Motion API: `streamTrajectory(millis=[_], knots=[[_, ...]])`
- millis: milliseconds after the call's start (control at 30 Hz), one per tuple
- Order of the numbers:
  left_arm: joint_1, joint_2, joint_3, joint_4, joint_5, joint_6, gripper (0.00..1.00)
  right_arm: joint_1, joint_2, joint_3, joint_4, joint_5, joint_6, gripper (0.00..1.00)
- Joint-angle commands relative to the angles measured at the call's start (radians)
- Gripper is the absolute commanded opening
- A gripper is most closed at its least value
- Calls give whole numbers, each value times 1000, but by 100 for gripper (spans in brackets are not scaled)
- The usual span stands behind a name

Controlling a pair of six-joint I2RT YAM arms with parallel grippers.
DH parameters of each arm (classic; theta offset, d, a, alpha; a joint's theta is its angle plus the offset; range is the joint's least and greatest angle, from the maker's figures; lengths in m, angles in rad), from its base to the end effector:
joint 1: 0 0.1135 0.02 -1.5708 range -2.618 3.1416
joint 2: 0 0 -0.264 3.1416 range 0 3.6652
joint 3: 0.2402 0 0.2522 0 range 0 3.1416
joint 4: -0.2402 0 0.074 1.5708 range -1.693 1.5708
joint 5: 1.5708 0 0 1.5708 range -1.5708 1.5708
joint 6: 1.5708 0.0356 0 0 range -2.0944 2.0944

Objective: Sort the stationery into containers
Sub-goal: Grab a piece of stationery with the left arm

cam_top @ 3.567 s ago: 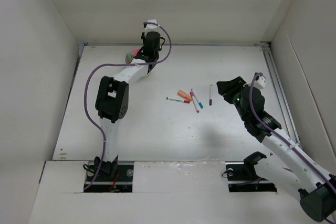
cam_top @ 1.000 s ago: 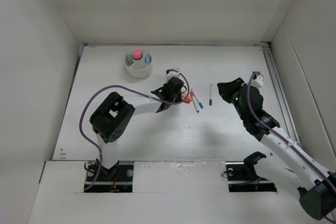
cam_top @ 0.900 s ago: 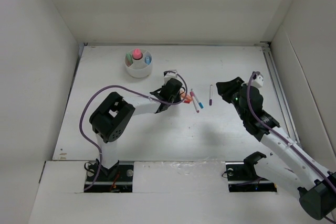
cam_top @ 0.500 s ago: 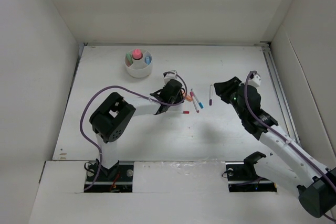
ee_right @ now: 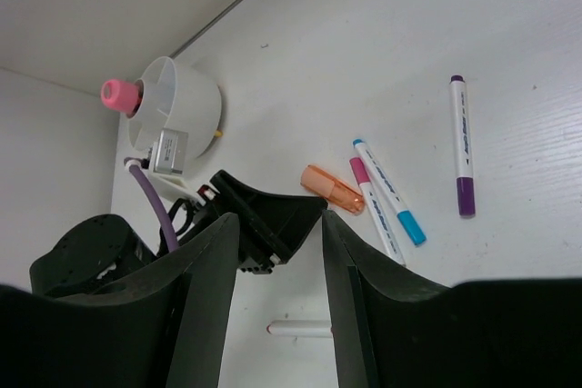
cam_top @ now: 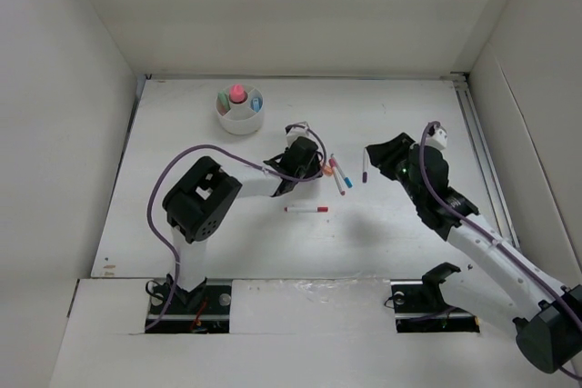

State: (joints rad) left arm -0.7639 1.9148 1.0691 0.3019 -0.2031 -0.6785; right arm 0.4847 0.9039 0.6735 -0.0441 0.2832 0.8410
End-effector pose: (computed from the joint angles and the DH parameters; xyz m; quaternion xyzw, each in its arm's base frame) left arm 0.3007 -0.2781 0.1622 -0.0128 0.8679 -0.2564 0.4253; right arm 0.1931 0.0905 0.2941 0.2237 0.7616 0.2791 0.5403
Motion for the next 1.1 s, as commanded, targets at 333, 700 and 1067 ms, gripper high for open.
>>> streamTrajectory(millis=[333, 700, 1067], knots=[[-2, 136, 219, -58, -82, 16, 35, -6, 12, 49, 44, -45, -23, 49], [-2, 256, 417, -219, -156, 132, 35, -6, 1, 49, 44, -27, -23, 50], [-2, 280, 456, -287, -174, 204, 31, -6, 10, 49, 44, -39, -23, 50]])
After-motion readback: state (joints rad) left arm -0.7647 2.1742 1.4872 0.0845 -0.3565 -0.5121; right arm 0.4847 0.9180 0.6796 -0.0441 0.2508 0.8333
